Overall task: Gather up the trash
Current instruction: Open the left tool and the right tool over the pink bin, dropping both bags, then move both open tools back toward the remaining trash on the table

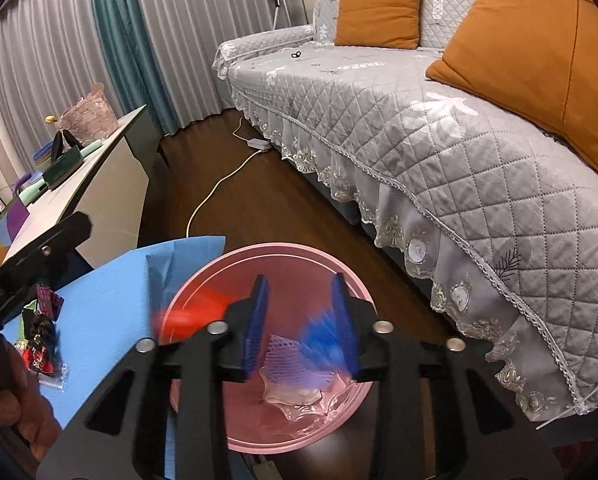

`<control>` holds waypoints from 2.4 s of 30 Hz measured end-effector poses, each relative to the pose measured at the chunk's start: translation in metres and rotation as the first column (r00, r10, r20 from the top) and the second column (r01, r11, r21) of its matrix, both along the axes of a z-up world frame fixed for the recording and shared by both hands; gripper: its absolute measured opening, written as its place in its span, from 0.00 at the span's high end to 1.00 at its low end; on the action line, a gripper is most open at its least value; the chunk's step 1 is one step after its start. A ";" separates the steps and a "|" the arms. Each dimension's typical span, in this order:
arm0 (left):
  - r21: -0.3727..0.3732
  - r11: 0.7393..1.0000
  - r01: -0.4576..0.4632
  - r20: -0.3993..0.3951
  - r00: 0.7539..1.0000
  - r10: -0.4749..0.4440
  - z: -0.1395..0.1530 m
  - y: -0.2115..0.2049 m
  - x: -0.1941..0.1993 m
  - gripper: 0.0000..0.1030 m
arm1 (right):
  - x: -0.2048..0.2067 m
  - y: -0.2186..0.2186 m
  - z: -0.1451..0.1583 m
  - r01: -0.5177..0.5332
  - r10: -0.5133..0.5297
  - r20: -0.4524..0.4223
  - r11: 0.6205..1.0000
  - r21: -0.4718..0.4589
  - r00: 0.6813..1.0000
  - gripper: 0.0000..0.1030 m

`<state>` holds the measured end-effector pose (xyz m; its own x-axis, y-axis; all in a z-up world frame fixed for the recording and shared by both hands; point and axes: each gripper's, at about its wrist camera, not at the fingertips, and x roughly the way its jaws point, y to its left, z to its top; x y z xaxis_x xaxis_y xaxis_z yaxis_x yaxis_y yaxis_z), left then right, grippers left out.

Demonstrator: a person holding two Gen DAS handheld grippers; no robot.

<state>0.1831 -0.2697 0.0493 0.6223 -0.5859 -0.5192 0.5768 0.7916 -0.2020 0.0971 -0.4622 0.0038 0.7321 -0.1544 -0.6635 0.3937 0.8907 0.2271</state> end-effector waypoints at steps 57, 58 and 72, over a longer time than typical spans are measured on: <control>0.030 0.808 -0.588 0.061 0.808 0.586 -0.005 0.338 -0.095 0.57 | 0.016 0.208 0.057 -0.395 0.401 0.137 0.916 -0.064 0.906 0.72; 0.033 0.797 -0.603 0.049 0.798 0.601 -0.010 0.345 -0.093 0.57 | 0.020 0.210 0.053 -0.403 0.406 0.135 0.914 -0.049 0.904 0.72; 0.077 0.725 -0.684 -0.091 0.720 0.689 -0.059 0.386 -0.060 0.42 | 0.069 0.267 0.010 -0.516 0.511 0.076 0.855 0.058 0.856 0.65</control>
